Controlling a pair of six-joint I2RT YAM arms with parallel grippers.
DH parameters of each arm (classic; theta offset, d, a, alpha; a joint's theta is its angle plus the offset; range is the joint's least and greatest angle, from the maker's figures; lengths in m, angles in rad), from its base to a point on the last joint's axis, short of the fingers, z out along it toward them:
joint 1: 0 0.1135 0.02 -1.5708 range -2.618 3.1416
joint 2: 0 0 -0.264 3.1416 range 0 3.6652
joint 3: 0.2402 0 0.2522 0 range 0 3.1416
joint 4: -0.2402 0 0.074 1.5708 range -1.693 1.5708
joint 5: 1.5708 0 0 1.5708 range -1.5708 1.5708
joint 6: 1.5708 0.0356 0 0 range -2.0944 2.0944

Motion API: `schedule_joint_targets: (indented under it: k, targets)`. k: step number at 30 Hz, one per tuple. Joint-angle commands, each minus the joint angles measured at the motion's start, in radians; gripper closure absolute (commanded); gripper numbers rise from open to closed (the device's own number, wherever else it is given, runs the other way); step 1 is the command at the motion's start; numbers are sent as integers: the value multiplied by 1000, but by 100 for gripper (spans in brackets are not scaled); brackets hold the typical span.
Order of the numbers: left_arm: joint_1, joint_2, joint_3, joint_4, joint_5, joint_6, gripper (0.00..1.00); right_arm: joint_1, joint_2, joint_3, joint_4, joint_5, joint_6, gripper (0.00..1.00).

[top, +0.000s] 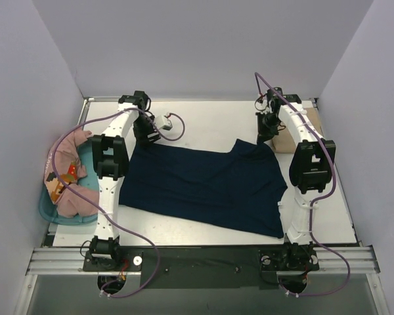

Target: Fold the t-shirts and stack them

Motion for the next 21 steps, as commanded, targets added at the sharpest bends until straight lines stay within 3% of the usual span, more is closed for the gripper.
schedule_joint_targets:
  k: [1, 5, 7, 8, 9, 10, 14, 17, 21]
  targets:
    - [-9, 22, 31, -20, -56, 43, 22, 8, -39, 7, -32, 11, -3, 100]
    - [-15, 42, 30, 2, -104, 44, 25, 14, -57, -13, -32, 15, -3, 100]
    - [-20, 36, 19, -23, -105, 58, 40, 14, -76, -29, -33, 19, 0, 100]
    - [-26, 32, 14, -33, -91, 69, 57, 14, -88, -38, -33, 22, 3, 100]
    - [-26, 16, -6, -59, -84, 80, 65, 14, -95, -44, -33, 23, 6, 100]
    - [-29, 6, -16, -64, -72, 90, 100, 13, -114, -52, -35, 23, 12, 100]
    - [-21, -102, -70, -2, -56, 19, 100, 13, -187, -87, -47, 17, 39, 100]
    - [-12, -212, -119, 139, -44, -76, 100, 17, -269, -160, -71, 12, 69, 100]
    - [-17, -431, -344, 275, -33, -68, 100, 45, -387, -315, -123, 18, 107, 100]
